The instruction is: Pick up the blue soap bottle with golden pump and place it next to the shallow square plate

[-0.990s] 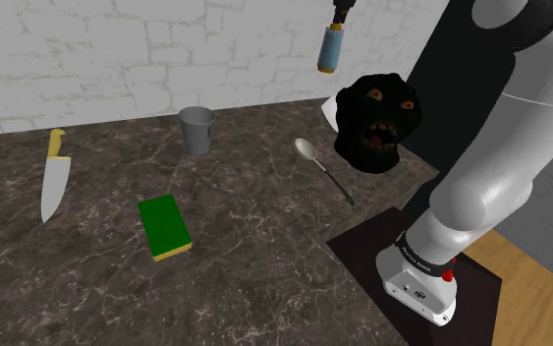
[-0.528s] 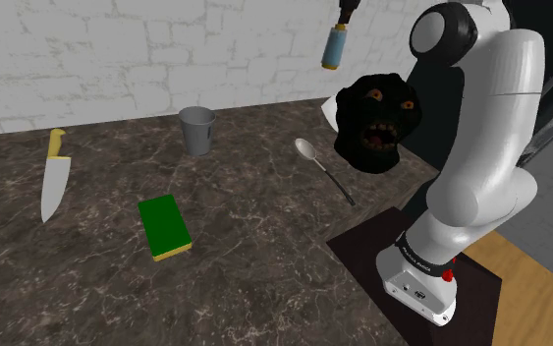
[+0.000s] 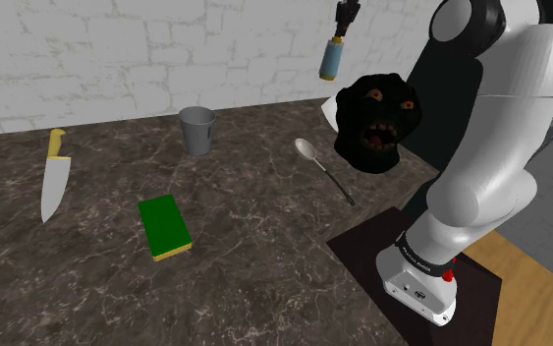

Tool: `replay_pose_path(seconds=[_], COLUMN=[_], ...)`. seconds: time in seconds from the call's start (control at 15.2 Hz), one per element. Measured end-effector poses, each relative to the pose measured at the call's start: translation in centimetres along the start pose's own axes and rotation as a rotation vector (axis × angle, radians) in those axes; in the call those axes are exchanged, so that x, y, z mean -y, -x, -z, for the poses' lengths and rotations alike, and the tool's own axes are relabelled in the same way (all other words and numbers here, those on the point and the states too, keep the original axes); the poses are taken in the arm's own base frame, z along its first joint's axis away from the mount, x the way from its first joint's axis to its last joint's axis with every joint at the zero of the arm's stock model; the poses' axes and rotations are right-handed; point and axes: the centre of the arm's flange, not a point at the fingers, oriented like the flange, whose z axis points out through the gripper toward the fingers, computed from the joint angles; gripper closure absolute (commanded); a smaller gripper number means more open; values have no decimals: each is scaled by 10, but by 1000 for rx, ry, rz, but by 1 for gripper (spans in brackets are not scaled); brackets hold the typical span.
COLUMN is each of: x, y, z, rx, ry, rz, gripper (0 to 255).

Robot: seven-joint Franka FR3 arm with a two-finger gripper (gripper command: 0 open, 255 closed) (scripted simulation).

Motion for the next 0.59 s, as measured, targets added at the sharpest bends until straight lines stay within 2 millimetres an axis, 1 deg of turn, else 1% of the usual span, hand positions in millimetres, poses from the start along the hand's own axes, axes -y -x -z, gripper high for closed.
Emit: replay_pose_path(seconds=[0.59], x=[1], y=[2], z=[-49], rx=[0], ry=[0], rz=[0], gripper=[255])
